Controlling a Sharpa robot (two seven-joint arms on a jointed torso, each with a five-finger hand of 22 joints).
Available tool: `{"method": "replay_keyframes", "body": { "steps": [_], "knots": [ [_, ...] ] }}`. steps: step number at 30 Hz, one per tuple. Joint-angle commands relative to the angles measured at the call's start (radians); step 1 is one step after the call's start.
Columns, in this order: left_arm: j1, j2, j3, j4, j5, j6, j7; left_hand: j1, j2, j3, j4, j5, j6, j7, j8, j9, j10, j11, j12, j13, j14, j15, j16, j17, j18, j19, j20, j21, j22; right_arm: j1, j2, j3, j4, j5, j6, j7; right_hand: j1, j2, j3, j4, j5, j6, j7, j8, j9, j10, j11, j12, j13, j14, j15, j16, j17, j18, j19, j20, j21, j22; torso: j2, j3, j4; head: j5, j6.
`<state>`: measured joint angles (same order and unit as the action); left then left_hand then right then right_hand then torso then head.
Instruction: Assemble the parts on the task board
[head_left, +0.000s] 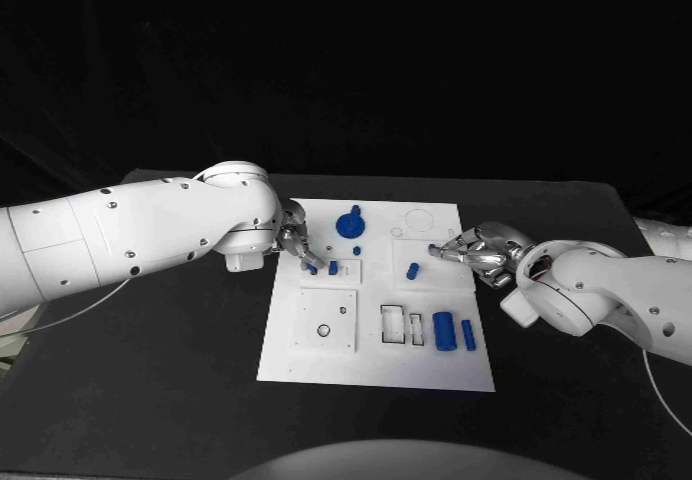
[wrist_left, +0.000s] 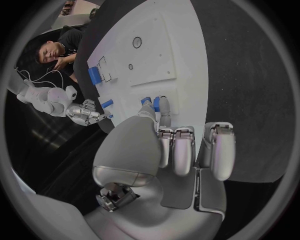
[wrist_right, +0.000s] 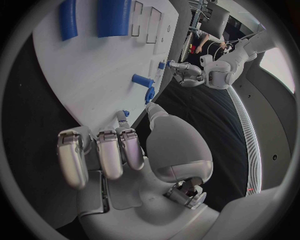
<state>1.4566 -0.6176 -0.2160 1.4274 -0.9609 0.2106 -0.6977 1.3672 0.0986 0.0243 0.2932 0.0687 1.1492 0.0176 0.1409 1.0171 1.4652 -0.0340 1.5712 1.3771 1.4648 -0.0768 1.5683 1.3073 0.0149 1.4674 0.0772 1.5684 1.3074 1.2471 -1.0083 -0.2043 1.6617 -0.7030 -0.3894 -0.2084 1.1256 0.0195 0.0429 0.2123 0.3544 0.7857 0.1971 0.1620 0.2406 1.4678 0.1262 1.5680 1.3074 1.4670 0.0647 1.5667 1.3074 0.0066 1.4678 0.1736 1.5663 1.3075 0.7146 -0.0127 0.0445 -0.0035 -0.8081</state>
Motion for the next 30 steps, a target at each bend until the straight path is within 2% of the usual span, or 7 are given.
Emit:
{"method": "replay_keyframes", "body": {
  "steps": [1, 30],
  "knots": [
    [-0.002, 0.004, 0.000, -0.002, -0.002, 0.024, -0.095, 0.040, 0.032, 0.007, 0.000, 0.004, 0.001, -0.004, 0.003, 0.001, 0.106, -0.008, 0.000, 0.194, 0.106, -0.007, 0.002, 0.263, -0.015, 0.103, 0.009, 0.002, 0.263, -0.001, 0.000, 0.000, 0.002, -0.008, 0.007, 0.002, 0.001, 0.010, -0.007, 0.000, -0.003, -0.004, 0.008, 0.006, -0.002, 0.103, 0.006, 0.003, 0.263, 0.104, 0.007, 0.004, 0.263, -0.007, 0.103, 0.006, 0.004, 0.263, 0.000, 0.0000, 0.0006, 0.000, 0.000],
    [-0.014, 0.022, 0.000, -0.016, -0.045, 0.017, -0.096, 0.043, 0.033, 0.014, -0.001, 0.006, 0.000, -0.004, 0.002, -0.001, 0.106, -0.007, 0.000, 0.194, 0.106, -0.007, 0.002, 0.263, -0.015, 0.103, 0.010, 0.002, 0.263, -0.001, 0.002, 0.000, 0.001, -0.008, 0.007, 0.004, 0.001, 0.010, -0.007, 0.000, -0.003, -0.004, 0.008, 0.006, -0.002, 0.103, 0.006, 0.003, 0.263, 0.104, 0.007, 0.004, 0.263, -0.007, 0.103, 0.006, 0.004, 0.263, 0.000, -0.0005, -0.0002, -0.001, 0.002]
  ]
}}
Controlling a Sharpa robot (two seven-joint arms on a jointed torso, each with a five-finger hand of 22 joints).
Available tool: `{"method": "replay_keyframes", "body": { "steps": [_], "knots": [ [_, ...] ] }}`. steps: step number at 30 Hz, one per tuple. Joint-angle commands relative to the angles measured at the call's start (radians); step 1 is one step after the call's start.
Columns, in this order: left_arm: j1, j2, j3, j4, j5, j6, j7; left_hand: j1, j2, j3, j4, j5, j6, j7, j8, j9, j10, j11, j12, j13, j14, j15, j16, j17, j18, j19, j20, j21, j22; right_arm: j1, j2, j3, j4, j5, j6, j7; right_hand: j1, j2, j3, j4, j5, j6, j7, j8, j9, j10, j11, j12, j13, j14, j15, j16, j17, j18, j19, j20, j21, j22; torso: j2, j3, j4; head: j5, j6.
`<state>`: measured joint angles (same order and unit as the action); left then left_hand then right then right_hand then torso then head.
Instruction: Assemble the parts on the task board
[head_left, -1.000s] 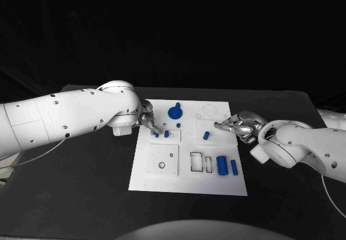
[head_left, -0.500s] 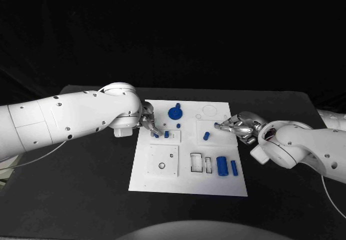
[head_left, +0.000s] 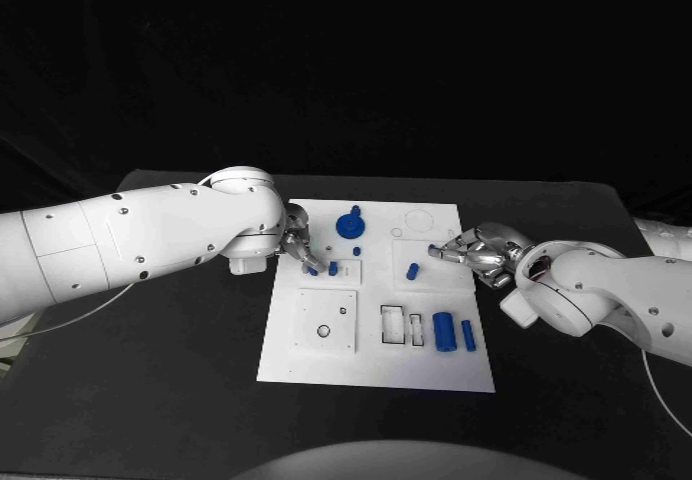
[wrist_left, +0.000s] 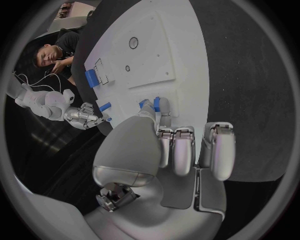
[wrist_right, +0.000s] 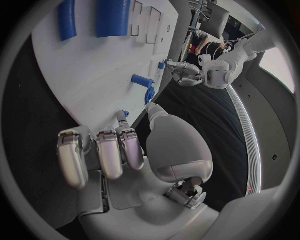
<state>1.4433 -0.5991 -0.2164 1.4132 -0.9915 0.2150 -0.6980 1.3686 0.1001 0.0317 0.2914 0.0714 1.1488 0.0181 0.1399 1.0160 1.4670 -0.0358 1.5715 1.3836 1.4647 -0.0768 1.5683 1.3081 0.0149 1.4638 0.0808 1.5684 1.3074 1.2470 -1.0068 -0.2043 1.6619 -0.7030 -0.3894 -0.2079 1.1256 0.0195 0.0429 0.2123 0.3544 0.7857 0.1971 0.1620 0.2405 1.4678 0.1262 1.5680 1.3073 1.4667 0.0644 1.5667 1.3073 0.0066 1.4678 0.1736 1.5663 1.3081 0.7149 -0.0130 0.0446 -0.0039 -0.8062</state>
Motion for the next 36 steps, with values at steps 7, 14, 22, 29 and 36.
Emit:
{"method": "replay_keyframes", "body": {
  "steps": [7, 14, 22, 29, 36],
  "knots": [
    [-0.001, 0.004, 0.000, -0.006, -0.017, 0.011, -0.097, 0.043, 0.032, 0.008, 0.001, 0.004, 0.000, -0.004, 0.003, 0.000, 0.104, -0.005, -0.001, 0.187, 0.106, -0.006, 0.003, 0.263, -0.015, 0.107, 0.007, 0.002, 0.263, -0.001, 0.001, 0.000, 0.001, -0.008, 0.008, 0.003, 0.001, 0.010, -0.007, 0.000, -0.003, -0.004, 0.008, 0.006, -0.002, 0.103, 0.006, 0.003, 0.263, 0.104, 0.007, 0.004, 0.264, -0.007, 0.103, 0.006, 0.004, 0.263, -0.001, 0.0002, -0.0001, -0.001, 0.000],
    [-0.003, 0.005, 0.000, -0.009, -0.026, 0.013, -0.099, 0.044, 0.032, 0.010, 0.001, 0.004, 0.000, -0.004, 0.002, 0.000, 0.104, -0.005, -0.001, 0.187, 0.106, -0.006, 0.003, 0.263, -0.015, 0.107, 0.007, 0.002, 0.263, -0.001, 0.001, 0.000, 0.001, -0.008, 0.008, 0.003, 0.001, 0.010, -0.007, 0.000, -0.003, -0.004, 0.008, 0.006, -0.002, 0.103, 0.006, 0.003, 0.263, 0.104, 0.007, 0.004, 0.264, -0.007, 0.103, 0.006, 0.004, 0.263, 0.000, 0.0000, 0.0000, -0.001, 0.001],
    [-0.004, 0.008, 0.000, -0.013, -0.026, 0.014, -0.097, 0.044, 0.032, 0.010, 0.001, 0.004, 0.000, -0.004, 0.002, 0.000, 0.104, -0.005, -0.001, 0.187, 0.106, -0.006, 0.003, 0.263, -0.015, 0.107, 0.007, 0.002, 0.263, -0.001, 0.002, 0.000, 0.000, -0.008, 0.007, 0.003, 0.001, 0.010, -0.007, 0.000, -0.003, -0.004, 0.008, 0.006, -0.002, 0.103, 0.006, 0.003, 0.263, 0.104, 0.007, 0.004, 0.264, -0.007, 0.103, 0.006, 0.004, 0.263, 0.000, 0.0000, -0.0002, 0.000, 0.001],
    [-0.007, 0.012, 0.000, -0.015, -0.025, 0.010, -0.098, 0.045, 0.031, 0.012, 0.001, 0.005, 0.000, -0.004, 0.002, 0.000, 0.104, -0.005, -0.001, 0.187, 0.106, -0.006, 0.003, 0.263, -0.015, 0.107, 0.008, 0.002, 0.263, -0.001, 0.002, 0.000, 0.001, -0.008, 0.006, 0.004, 0.001, 0.010, -0.007, 0.000, -0.003, -0.004, 0.008, 0.006, -0.002, 0.103, 0.006, 0.003, 0.263, 0.104, 0.007, 0.004, 0.264, -0.007, 0.103, 0.006, 0.004, 0.263, 0.000, -0.0002, -0.0008, 0.001, 0.000],
    [-0.008, 0.011, 0.000, -0.017, -0.026, 0.010, -0.098, 0.045, 0.031, 0.012, 0.001, 0.005, 0.000, -0.004, 0.002, 0.000, 0.104, -0.005, -0.001, 0.187, 0.106, -0.006, 0.003, 0.263, -0.015, 0.107, 0.008, 0.002, 0.263, -0.001, 0.003, 0.000, 0.001, -0.008, 0.005, 0.004, 0.001, 0.010, -0.007, 0.000, -0.003, -0.004, 0.008, 0.006, -0.002, 0.103, 0.006, 0.003, 0.263, 0.104, 0.007, 0.004, 0.264, -0.007, 0.103, 0.006, 0.004, 0.263, 0.000, 0.0001, 0.0000, 0.000, 0.004]
  ]
}}
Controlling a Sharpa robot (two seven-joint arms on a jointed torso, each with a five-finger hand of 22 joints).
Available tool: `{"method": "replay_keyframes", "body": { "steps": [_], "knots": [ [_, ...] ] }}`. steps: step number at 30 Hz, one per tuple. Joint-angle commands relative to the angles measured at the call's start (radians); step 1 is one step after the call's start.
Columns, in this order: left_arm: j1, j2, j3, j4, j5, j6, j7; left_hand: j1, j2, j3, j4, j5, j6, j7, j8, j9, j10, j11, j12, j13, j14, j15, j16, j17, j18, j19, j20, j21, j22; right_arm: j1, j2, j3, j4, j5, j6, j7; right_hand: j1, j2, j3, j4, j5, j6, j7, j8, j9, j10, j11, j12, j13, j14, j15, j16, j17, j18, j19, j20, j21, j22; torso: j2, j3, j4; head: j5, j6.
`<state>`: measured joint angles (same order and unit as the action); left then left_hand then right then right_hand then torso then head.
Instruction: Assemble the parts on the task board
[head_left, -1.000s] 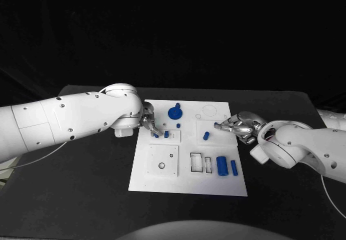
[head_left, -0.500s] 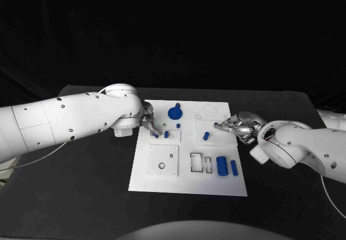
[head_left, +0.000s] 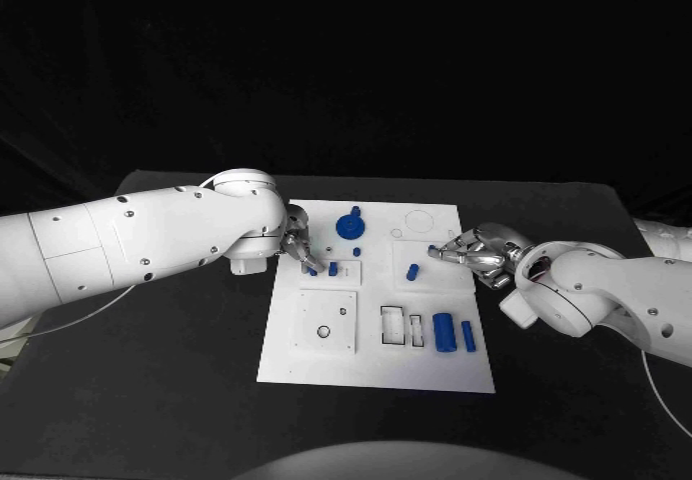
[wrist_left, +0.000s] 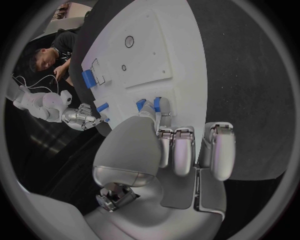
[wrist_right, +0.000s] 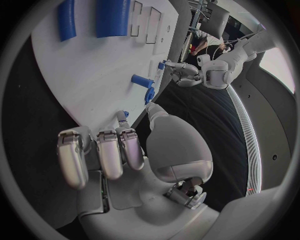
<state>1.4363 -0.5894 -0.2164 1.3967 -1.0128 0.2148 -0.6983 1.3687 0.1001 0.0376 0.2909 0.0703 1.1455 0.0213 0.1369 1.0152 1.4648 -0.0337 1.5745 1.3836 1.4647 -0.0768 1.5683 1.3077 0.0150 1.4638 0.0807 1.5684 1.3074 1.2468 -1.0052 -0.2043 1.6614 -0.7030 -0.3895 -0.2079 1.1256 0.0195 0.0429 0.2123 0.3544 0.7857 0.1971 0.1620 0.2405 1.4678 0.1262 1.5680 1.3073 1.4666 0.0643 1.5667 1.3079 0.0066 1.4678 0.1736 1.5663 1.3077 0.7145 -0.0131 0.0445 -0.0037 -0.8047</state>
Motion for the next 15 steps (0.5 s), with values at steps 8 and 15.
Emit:
{"method": "replay_keyframes", "body": {
  "steps": [8, 15],
  "knots": [
    [-0.004, 0.002, 0.000, -0.001, -0.007, 0.013, -0.098, 0.045, 0.031, 0.007, 0.001, 0.006, 0.003, -0.007, 0.005, 0.001, 0.106, -0.007, -0.004, 0.187, 0.106, -0.006, 0.003, 0.263, -0.015, 0.107, 0.008, 0.002, 0.263, -0.001, 0.001, 0.000, 0.001, -0.008, 0.007, 0.004, 0.001, 0.010, -0.007, 0.000, -0.003, -0.004, 0.008, 0.006, -0.002, 0.103, 0.006, 0.003, 0.263, 0.104, 0.007, 0.004, 0.263, -0.007, 0.103, 0.006, 0.004, 0.263, 0.000, -0.0003, -0.0011, 0.001, -0.001],
    [-0.005, 0.000, 0.000, -0.001, -0.015, 0.011, -0.097, 0.046, 0.031, 0.009, 0.001, 0.006, 0.002, -0.007, 0.005, 0.001, 0.106, -0.007, -0.004, 0.187, 0.106, -0.006, 0.003, 0.263, -0.015, 0.107, 0.008, 0.002, 0.263, -0.001, 0.000, 0.000, 0.001, -0.008, 0.006, 0.004, 0.001, 0.010, -0.007, 0.000, -0.003, -0.004, 0.008, 0.006, -0.002, 0.103, 0.006, 0.003, 0.263, 0.104, 0.007, 0.004, 0.263, -0.007, 0.103, 0.006, 0.004, 0.263, 0.000, 0.0006, 0.0007, -0.001, 0.000]
  ]
}}
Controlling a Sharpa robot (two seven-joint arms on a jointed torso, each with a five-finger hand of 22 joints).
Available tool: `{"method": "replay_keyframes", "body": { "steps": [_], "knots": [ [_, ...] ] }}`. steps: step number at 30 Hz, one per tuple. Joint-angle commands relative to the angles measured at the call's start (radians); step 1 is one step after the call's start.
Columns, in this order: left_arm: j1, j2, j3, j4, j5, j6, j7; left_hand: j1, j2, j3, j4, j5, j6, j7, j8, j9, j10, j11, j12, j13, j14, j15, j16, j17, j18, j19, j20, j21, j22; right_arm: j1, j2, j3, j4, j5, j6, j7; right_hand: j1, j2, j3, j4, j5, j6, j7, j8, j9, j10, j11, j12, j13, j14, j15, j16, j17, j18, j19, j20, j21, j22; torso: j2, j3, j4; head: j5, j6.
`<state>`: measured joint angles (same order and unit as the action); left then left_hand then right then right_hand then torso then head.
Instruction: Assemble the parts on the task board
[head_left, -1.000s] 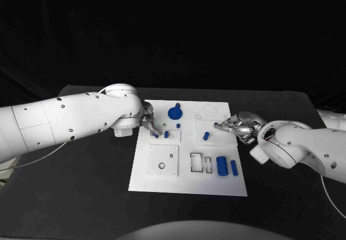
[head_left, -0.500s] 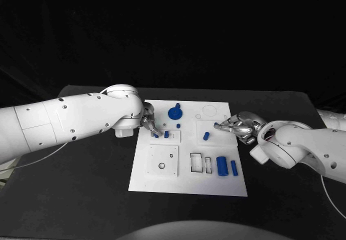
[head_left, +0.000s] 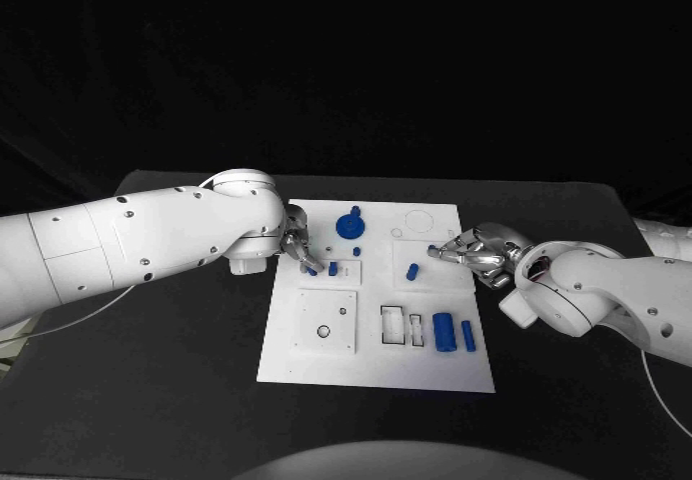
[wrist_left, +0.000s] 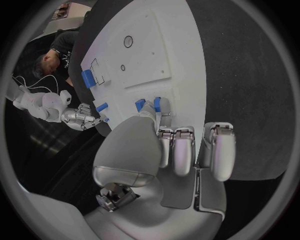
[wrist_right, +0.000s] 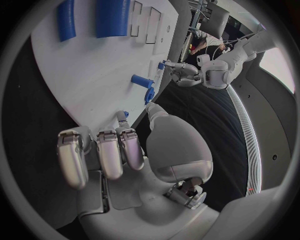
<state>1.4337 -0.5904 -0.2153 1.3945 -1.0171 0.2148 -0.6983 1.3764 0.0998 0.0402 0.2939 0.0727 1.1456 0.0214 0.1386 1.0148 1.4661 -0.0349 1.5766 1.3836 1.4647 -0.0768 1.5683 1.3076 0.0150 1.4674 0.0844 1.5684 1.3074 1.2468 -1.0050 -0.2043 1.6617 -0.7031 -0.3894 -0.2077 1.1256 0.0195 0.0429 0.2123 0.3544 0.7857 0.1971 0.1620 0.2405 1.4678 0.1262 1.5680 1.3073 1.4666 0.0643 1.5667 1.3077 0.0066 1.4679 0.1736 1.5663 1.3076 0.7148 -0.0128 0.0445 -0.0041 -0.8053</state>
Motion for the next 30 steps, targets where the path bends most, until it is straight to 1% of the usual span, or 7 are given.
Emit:
{"method": "replay_keyframes", "body": {
  "steps": [1, 5, 17, 20, 24, 27, 30],
  "knots": [
    [-0.003, 0.001, -0.001, 0.001, -0.012, 0.011, -0.097, 0.038, 0.031, 0.006, -0.002, 0.004, 0.002, -0.007, 0.003, 0.001, 0.105, -0.006, -0.006, 0.187, 0.106, -0.006, 0.003, 0.263, -0.015, 0.103, 0.005, 0.002, 0.263, -0.001, 0.000, 0.000, 0.001, -0.008, 0.006, 0.004, 0.001, 0.010, -0.007, 0.000, -0.003, -0.004, 0.008, 0.006, -0.002, 0.103, 0.006, 0.003, 0.263, 0.104, 0.007, 0.004, 0.263, -0.007, 0.103, 0.006, 0.004, 0.263, 0.000, 0.0000, 0.0013, -0.002, 0.001],
    [-0.003, 0.001, -0.001, 0.001, -0.014, 0.010, -0.093, 0.039, 0.032, 0.009, -0.001, 0.004, 0.002, -0.007, 0.003, 0.001, 0.105, -0.006, -0.006, 0.187, 0.106, -0.006, 0.003, 0.263, -0.015, 0.103, 0.005, 0.002, 0.263, -0.001, 0.000, 0.000, 0.001, -0.008, 0.006, 0.004, 0.001, 0.010, -0.007, 0.000, -0.003, -0.004, 0.008, 0.006, -0.002, 0.103, 0.006, 0.003, 0.263, 0.104, 0.007, 0.004, 0.263, -0.007, 0.103, 0.006, 0.004, 0.263, 0.000, -0.0005, 0.0002, -0.001, 0.000],
    [-0.004, 0.008, -0.001, -0.001, -0.015, 0.022, -0.091, 0.034, 0.034, 0.014, 0.001, 0.004, 0.002, -0.005, 0.003, 0.000, 0.105, -0.004, -0.006, 0.187, 0.106, -0.006, 0.003, 0.263, -0.015, 0.103, 0.007, 0.002, 0.263, -0.001, 0.000, 0.000, 0.002, -0.008, 0.006, 0.004, 0.001, 0.010, -0.007, 0.000, -0.003, -0.004, 0.008, 0.006, -0.002, 0.103, 0.006, 0.003, 0.263, 0.104, 0.007, 0.004, 0.263, -0.007, 0.103, 0.006, 0.004, 0.263, 0.000, -0.0004, 0.0004, 0.000, 0.001],
    [-0.005, 0.009, -0.001, -0.001, -0.015, 0.016, -0.091, 0.018, 0.031, 0.016, 0.002, 0.003, 0.001, -0.002, 0.002, -0.001, 0.105, -0.002, -0.006, 0.187, 0.106, -0.004, 0.003, 0.263, -0.015, 0.103, 0.008, 0.002, 0.263, -0.001, 0.000, 0.000, 0.002, -0.008, 0.005, 0.004, 0.001, 0.010, -0.007, 0.000, -0.003, -0.004, 0.008, 0.006, -0.002, 0.103, 0.006, 0.003, 0.263, 0.104, 0.007, 0.004, 0.263, -0.007, 0.103, 0.006, 0.004, 0.263, 0.000, -0.0004, 0.0006, 0.000, 0.003],
    [-0.005, 0.009, -0.001, -0.002, -0.014, 0.013, -0.092, -0.019, 0.021, 0.013, 0.001, 0.002, 0.000, 0.000, 0.002, -0.003, 0.105, 0.001, -0.006, 0.187, 0.106, -0.002, 0.003, 0.263, -0.015, 0.103, 0.012, 0.002, 0.263, -0.001, 0.000, 0.000, 0.002, -0.008, 0.005, 0.004, 0.001, 0.010, -0.007, 0.000, -0.003, -0.004, 0.008, 0.006, -0.002, 0.103, 0.006, 0.003, 0.263, 0.104, 0.007, 0.004, 0.263, -0.007, 0.103, 0.006, 0.004, 0.263, 0.000, 0.0001, 0.0000, 0.000, 0.003],
    [-0.005, 0.008, -0.001, -0.003, -0.014, 0.013, -0.092, -0.065, 0.002, -0.005, 0.000, -0.001, 0.002, 0.001, 0.004, -0.003, 0.105, 0.002, -0.006, 0.187, 0.106, 0.000, 0.003, 0.263, -0.015, 0.103, 0.014, 0.002, 0.263, -0.001, -0.001, 0.000, 0.002, -0.008, 0.005, 0.003, 0.001, 0.010, -0.007, 0.000, -0.003, -0.004, 0.008, 0.006, -0.002, 0.103, 0.006, 0.003, 0.263, 0.104, 0.007, 0.004, 0.263, -0.007, 0.103, 0.006, 0.004, 0.263, 0.000, -0.0001, 0.0000, -0.001, 0.001],
    [-0.006, 0.008, -0.001, -0.004, -0.014, 0.014, -0.092, -0.098, -0.005, -0.023, 0.000, -0.004, 0.004, 0.002, 0.006, -0.003, 0.105, 0.003, -0.006, 0.187, 0.106, 0.001, 0.003, 0.263, -0.015, 0.103, 0.015, 0.002, 0.263, -0.001, -0.001, 0.000, 0.002, -0.008, 0.005, 0.003, 0.001, 0.010, -0.007, 0.000, -0.003, -0.004, 0.008, 0.006, -0.002, 0.103, 0.006, 0.003, 0.263, 0.104, 0.007, 0.004, 0.263, -0.007, 0.103, 0.006, 0.004, 0.263, 0.000, -0.0004, 0.0001, -0.002, 0.002]
  ]
}}
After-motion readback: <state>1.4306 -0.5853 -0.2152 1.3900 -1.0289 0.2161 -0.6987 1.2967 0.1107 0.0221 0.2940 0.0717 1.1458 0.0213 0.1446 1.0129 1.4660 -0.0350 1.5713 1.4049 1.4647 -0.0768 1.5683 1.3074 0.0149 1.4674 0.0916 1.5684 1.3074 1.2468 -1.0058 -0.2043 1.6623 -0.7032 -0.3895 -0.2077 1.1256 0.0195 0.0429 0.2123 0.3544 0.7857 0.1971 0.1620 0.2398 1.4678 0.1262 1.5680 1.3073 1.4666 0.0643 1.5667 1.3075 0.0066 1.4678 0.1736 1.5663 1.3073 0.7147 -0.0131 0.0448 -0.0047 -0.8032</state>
